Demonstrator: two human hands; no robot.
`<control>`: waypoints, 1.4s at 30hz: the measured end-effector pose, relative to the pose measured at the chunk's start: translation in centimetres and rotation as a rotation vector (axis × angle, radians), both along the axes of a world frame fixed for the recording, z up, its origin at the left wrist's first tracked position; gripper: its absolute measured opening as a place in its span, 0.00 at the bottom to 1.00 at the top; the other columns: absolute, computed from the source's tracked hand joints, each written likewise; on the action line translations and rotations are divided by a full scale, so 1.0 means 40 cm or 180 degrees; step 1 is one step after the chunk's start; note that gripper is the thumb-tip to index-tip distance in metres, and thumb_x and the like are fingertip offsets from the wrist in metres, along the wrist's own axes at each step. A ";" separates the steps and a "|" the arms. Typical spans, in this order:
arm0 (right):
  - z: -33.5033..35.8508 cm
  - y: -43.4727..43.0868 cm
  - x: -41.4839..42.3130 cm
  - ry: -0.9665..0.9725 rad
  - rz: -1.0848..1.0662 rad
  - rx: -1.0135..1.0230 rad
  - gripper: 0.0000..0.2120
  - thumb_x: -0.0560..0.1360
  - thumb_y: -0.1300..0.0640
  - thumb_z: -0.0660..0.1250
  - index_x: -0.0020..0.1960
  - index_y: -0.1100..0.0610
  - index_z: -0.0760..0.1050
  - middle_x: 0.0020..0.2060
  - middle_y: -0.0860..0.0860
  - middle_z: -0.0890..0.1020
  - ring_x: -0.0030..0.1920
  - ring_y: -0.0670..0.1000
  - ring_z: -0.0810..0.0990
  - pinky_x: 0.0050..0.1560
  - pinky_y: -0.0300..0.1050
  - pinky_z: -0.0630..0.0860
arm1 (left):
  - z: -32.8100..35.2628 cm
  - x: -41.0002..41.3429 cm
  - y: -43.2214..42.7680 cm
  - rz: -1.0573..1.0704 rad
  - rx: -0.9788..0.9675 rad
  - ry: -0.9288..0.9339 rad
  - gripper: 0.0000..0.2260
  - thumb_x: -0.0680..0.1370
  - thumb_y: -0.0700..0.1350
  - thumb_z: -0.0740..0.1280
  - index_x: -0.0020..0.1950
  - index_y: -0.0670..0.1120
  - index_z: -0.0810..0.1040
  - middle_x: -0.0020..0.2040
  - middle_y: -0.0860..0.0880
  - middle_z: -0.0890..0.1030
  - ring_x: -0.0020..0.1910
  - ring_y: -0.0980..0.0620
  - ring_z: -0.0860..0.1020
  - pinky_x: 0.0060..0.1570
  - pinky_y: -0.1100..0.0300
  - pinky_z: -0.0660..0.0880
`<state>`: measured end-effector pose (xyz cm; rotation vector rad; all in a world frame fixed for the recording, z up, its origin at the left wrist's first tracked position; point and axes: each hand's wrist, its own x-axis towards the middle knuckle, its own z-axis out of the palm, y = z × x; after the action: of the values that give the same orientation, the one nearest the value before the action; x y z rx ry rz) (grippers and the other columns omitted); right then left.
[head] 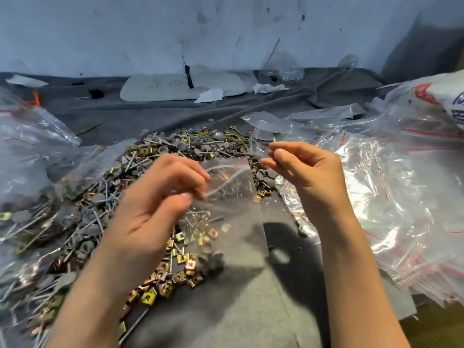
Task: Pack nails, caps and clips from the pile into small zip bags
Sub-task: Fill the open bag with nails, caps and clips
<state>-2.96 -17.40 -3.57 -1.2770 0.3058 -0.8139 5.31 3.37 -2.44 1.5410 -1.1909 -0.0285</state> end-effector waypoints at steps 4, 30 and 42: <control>0.021 0.011 -0.017 -0.0166 0.0407 0.0086 0.11 0.64 0.62 0.72 0.47 0.61 0.81 0.38 0.54 0.85 0.44 0.56 0.85 0.46 0.38 0.79 | -0.058 -0.007 -0.045 0.0212 0.0189 -0.0153 0.08 0.74 0.45 0.57 0.42 0.45 0.74 0.50 0.49 0.76 0.51 0.50 0.76 0.47 0.56 0.75; -0.041 0.007 0.031 0.1216 -0.0542 -0.1090 0.06 0.74 0.62 0.69 0.41 0.53 0.80 0.31 0.46 0.80 0.32 0.45 0.77 0.35 0.43 0.74 | -0.082 -0.013 -0.069 0.0969 -0.0068 -0.0531 0.06 0.75 0.44 0.60 0.44 0.44 0.75 0.53 0.47 0.74 0.54 0.59 0.73 0.53 0.72 0.70; -0.101 0.024 0.079 0.3006 -0.0506 -0.2707 0.10 0.73 0.56 0.71 0.52 0.48 0.75 0.51 0.50 0.79 0.49 0.55 0.79 0.48 0.53 0.79 | -0.084 -0.012 -0.068 0.1065 0.0039 -0.0484 0.02 0.74 0.38 0.64 0.43 0.43 0.75 0.52 0.47 0.75 0.54 0.59 0.73 0.54 0.74 0.68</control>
<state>0.18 -16.44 -7.63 -2.4370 0.8768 -0.4029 4.82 0.66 -5.81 1.7603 -1.0362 0.3077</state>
